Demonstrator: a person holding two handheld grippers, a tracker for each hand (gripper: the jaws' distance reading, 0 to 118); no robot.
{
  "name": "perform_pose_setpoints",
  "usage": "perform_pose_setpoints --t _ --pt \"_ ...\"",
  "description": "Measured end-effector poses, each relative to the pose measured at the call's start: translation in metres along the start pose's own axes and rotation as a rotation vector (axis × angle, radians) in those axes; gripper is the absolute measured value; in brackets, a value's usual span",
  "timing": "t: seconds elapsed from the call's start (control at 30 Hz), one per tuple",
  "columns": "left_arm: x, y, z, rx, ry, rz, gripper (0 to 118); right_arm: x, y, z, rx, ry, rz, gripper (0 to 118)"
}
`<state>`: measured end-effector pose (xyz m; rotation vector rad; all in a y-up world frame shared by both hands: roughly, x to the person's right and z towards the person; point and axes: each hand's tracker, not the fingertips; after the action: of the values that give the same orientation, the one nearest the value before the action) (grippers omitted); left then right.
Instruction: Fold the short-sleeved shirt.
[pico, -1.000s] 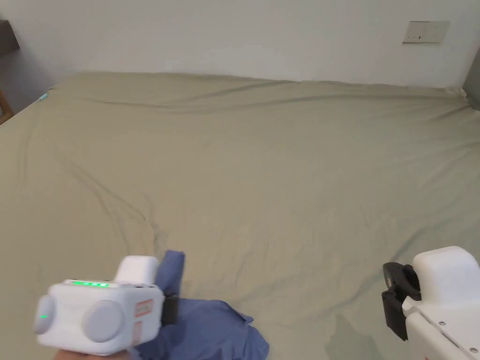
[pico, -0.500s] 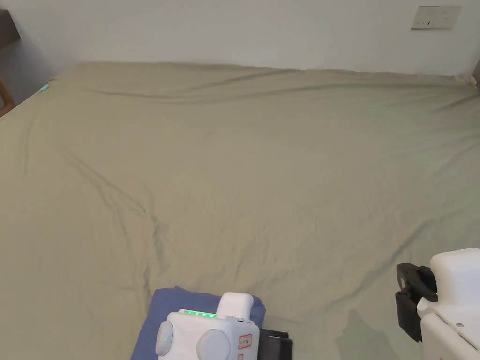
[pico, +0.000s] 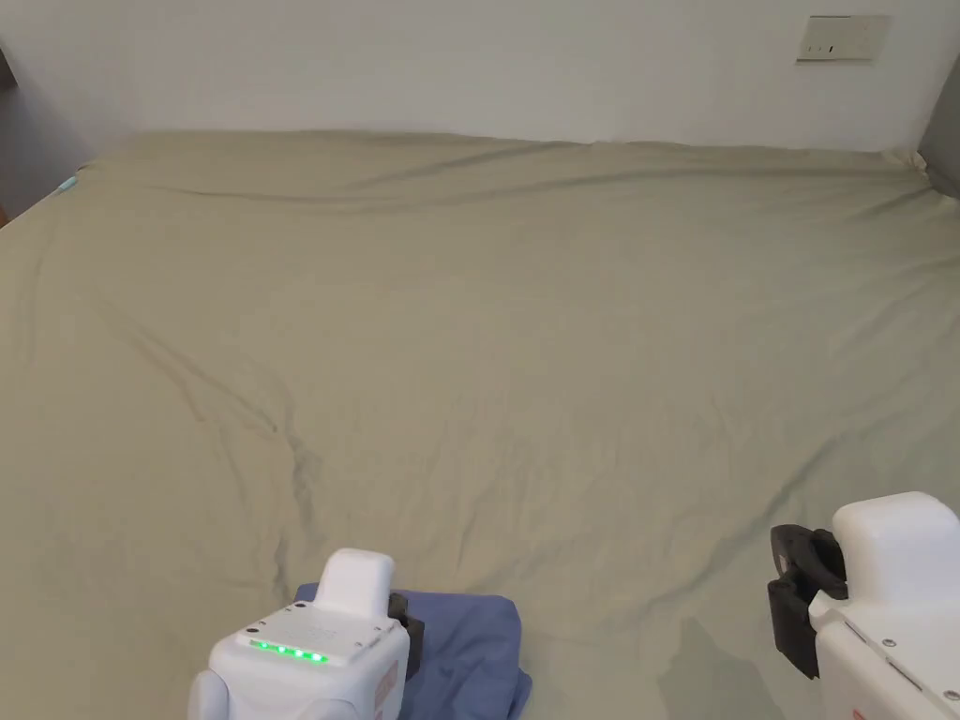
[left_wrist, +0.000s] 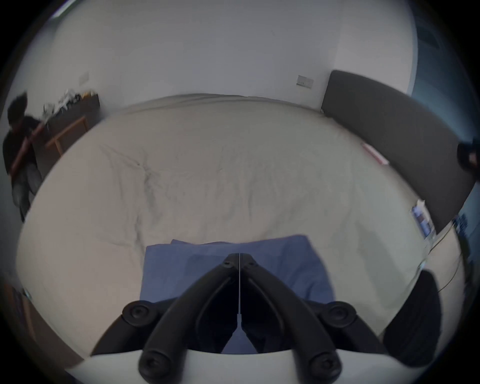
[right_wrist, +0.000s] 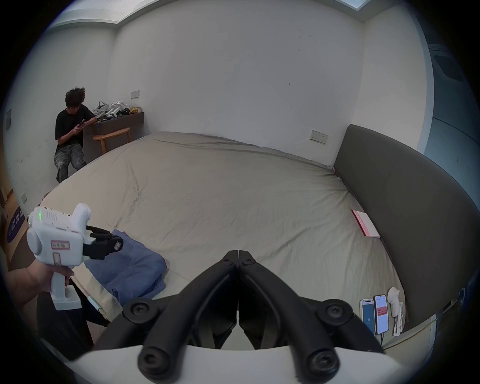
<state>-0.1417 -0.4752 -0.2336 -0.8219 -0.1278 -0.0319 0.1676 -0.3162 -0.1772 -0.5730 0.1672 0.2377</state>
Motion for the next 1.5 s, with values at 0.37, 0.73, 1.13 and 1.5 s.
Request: perform_pose_setpoints --t 0.37,0.73,1.13,1.5 --pt "0.085 -0.048 -0.013 -0.009 0.034 -0.386 0 -0.002 -0.005 0.002 -0.019 -0.001 0.007 1" --pt "0.110 -0.071 0.016 -0.093 -0.245 -0.381 0 -0.018 0.007 -0.011 -0.010 0.038 0.029 1" --pt "-0.064 -0.027 0.065 0.114 -0.047 0.077 0 -0.122 -0.023 -0.105 -0.231 0.398 0.020 1" --pt "-0.174 -0.044 0.025 -0.083 -0.251 0.449 86 -0.169 -0.086 -0.167 -0.472 0.433 0.140 1"
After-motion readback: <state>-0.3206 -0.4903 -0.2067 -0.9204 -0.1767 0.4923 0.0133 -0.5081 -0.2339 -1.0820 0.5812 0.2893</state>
